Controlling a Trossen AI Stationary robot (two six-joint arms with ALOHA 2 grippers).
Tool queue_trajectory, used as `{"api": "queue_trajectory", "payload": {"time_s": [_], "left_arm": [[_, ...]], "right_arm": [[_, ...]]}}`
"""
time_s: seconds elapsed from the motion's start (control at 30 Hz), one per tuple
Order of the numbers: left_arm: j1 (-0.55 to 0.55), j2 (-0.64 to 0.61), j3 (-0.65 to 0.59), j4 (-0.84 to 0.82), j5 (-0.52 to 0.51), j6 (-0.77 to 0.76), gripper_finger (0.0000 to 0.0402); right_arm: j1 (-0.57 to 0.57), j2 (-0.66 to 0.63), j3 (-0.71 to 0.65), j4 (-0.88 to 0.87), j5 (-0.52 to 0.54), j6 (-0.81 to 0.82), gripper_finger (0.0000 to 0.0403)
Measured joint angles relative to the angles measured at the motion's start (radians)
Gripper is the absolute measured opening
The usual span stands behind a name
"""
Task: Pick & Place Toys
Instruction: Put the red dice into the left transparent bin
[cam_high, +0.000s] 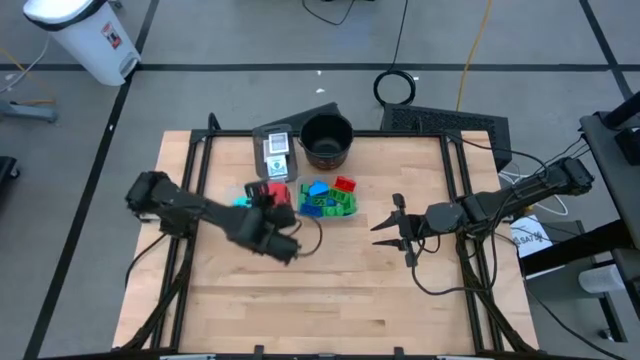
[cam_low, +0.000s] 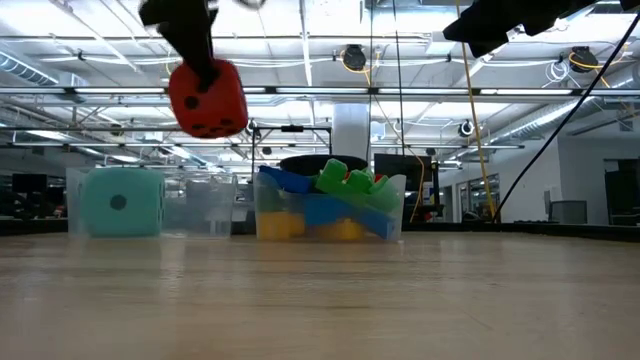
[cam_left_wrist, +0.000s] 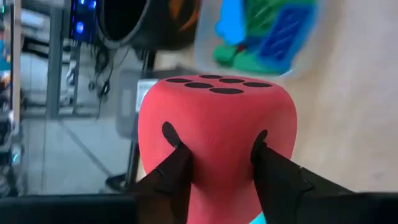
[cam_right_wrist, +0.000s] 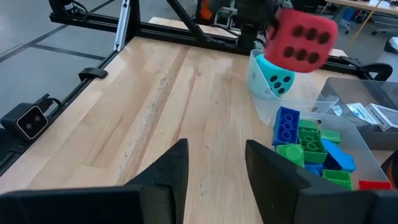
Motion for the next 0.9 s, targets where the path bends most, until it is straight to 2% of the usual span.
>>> {"api": "queue_trajectory", "payload": {"time_s": [0.17, 0.27, 0.5, 0.57, 0.77, 0.9], "left_arm": [[0.111, -0.001, -0.11, 0.008, 0.004, 0.021, 0.0124], [0.165, -0.002, -0.181, 0.067, 0.051, 0.036, 0.0118], [0.202, -0.002, -0.279, 0.264, 0.156, 0.148, 0.0088], [0.202, -0.002, -0.28, 0.274, 0.178, 0.169, 0.0107], [0.201, -0.002, -0.28, 0.285, 0.184, 0.135, 0.0206], [0.201, -0.002, -0.28, 0.294, 0.184, 0.145, 0.0257]], "right_arm": [[0.0, 0.0, 0.0, 0.0, 0.0, 0.003, 0.013], [0.0, 0.0, 0.0, -0.006, 0.0, 0.003, 0.013], [0.0, 0.0, -0.001, -0.007, 0.0, -0.006, 0.013], [0.0, 0.0, -0.001, -0.007, 0.0, -0.007, 0.013], [0.0, 0.0, -0.001, -0.007, 0.0, -0.008, 0.013], [0.0, 0.0, -0.001, -0.007, 0.0, -0.008, 0.013]]}}
